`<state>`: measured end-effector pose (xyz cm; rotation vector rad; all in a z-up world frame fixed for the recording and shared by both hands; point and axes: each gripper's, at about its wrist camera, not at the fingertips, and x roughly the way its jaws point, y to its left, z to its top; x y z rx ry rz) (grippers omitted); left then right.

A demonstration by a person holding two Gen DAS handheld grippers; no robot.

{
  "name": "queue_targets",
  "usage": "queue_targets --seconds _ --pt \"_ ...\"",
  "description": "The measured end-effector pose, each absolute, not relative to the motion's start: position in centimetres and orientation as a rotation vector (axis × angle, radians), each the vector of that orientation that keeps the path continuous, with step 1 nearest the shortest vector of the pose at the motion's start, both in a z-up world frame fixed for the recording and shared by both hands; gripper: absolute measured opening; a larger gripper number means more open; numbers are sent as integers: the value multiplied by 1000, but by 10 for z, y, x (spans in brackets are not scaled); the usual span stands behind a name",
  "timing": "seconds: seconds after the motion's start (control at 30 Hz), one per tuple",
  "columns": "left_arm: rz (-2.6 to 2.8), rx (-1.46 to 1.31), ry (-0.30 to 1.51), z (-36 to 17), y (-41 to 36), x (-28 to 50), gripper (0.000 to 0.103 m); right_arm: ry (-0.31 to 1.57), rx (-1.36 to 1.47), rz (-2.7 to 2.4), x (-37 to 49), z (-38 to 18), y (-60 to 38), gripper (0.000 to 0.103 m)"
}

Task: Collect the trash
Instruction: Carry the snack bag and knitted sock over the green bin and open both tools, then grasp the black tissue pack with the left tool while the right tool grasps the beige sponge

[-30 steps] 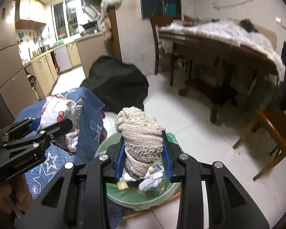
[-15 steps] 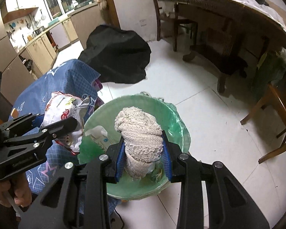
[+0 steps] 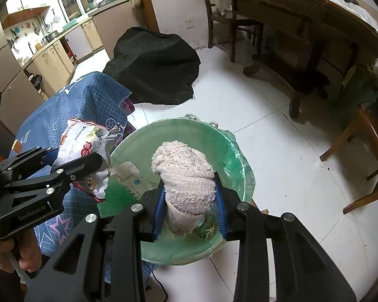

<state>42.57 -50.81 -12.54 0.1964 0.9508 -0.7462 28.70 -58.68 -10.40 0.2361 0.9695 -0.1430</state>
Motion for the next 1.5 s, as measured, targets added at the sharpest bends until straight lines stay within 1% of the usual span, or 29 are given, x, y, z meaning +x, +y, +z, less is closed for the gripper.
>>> queue_targets --seconds 0.1,0.13,0.17,0.2,0.23,0.3,0.77,1.1,1.2,1.4,1.47,1.5 --pt "-742 192 949 -126 -507 426 47 967 237 -143 288 -106 -587 34" --pt "-738 194 948 -127 -507 426 50 962 242 -142 288 -106 -588 35" --pt "-735 196 946 -127 -506 427 59 957 250 -143 288 -107 -590 38" --pt "-730 197 942 -127 -508 426 64 951 256 -146 287 -108 -591 40" --pt "-726 198 935 -127 -507 426 69 945 261 -148 286 -108 -592 45" --pt "-718 200 931 -127 -506 426 71 938 271 -150 285 -109 -594 47" --pt "-710 215 927 -128 -504 426 71 926 278 -153 280 -112 -595 47" --pt "-697 218 908 -121 -492 417 71 890 264 -151 273 -102 -590 47" --pt "-687 217 888 -115 -476 412 71 840 261 -140 263 -93 -579 52" --pt "-653 229 838 -106 -428 396 71 716 218 -105 243 -76 -537 69" --pt "-639 221 833 -104 -407 394 71 676 199 -80 240 -71 -519 77" --pt "-625 213 826 -103 -390 393 71 654 187 -66 238 -68 -508 78"
